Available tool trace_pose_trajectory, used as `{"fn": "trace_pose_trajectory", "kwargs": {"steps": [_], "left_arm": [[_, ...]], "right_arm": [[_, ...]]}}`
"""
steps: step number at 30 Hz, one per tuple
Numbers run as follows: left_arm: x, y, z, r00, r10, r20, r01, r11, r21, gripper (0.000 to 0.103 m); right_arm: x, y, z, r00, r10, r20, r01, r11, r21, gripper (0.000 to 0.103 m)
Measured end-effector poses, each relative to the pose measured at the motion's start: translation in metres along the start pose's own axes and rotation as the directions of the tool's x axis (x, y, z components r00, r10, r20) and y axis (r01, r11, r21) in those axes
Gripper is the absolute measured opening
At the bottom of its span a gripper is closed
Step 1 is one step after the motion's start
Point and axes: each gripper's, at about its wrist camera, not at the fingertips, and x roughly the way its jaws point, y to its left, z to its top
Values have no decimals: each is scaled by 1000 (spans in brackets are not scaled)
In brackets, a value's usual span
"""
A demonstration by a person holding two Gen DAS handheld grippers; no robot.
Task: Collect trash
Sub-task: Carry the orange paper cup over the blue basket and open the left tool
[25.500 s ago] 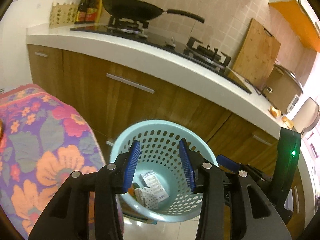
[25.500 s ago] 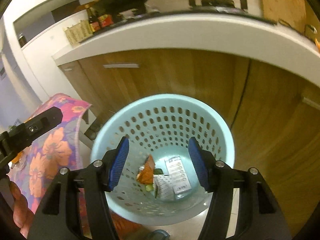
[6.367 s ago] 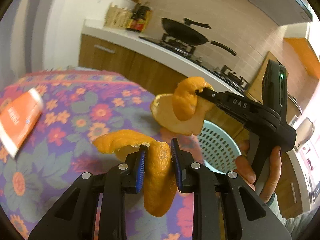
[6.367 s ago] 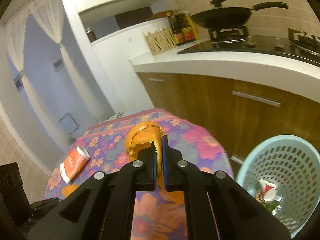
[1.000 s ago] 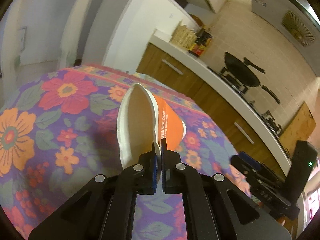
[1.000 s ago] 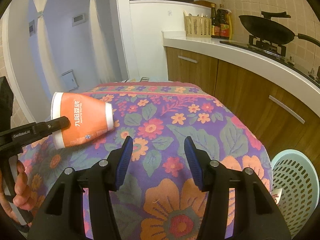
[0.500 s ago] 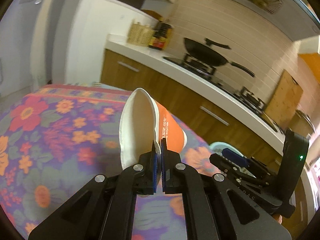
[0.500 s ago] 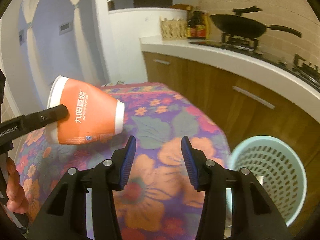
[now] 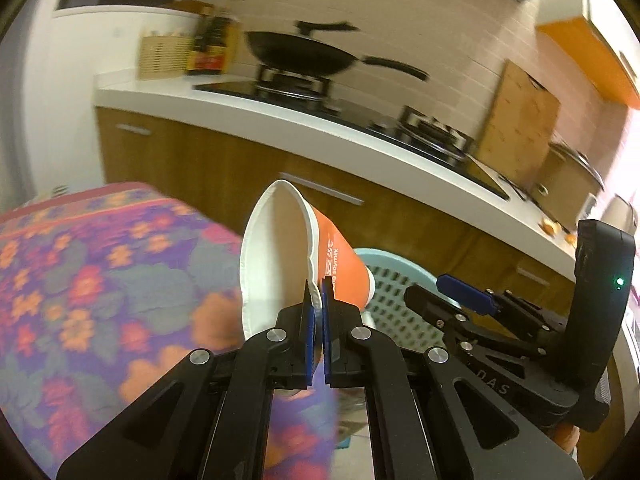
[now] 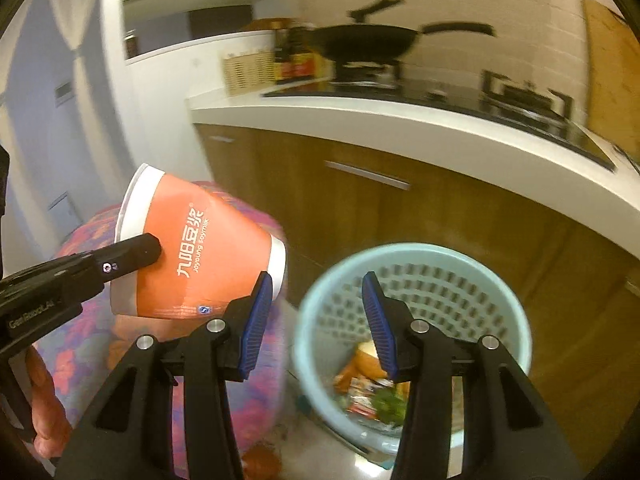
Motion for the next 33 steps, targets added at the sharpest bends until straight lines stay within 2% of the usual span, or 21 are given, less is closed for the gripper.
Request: {"fn": "trace_pose_trajectory", "kwargs": {"steps": [7,12,13,14,16,24,27,29,31,33], "left_arm": [[48,-39,5,997,-51,-55,53,998,36,1],[83,-54,3,990,-64,-129,73,995,63,3],[89,-56,3,988,-60,-141,70,995,65,11],[93,-57,2,987,-56,-149,67,996,65,28],[99,-60,0,988,-43,-151,54,996,66,42],[95,-53,-4,989,-32,-143,40,998,52,45],[86,-49,-5,992,-26,-120,32,999,42,54],[76,-47,-5,996,-1,-93,6,999,44,66],[66,-46,-5,998,20,-65,-17,999,50,72],[53,-45,-6,999,42,-32,-40,997,59,75]], "right_arm": [[6,-63,-5,996,-78,-36,81,993,88,43],[7,-84,-8,992,-126,-28,128,988,90,43],[8,-88,-9,992,-123,-31,126,987,99,43],[8,-91,-9,992,-119,-36,122,987,107,43],[10,-96,-11,991,-122,-45,127,985,118,43],[11,-97,-12,991,-124,-52,130,983,128,43],[9,-92,-10,991,-124,-44,128,984,122,43],[5,-88,-9,991,-127,-33,130,985,116,46],[-1,-84,-8,991,-132,-18,133,985,109,52],[-7,-78,-6,991,-132,0,131,986,100,54]]}}
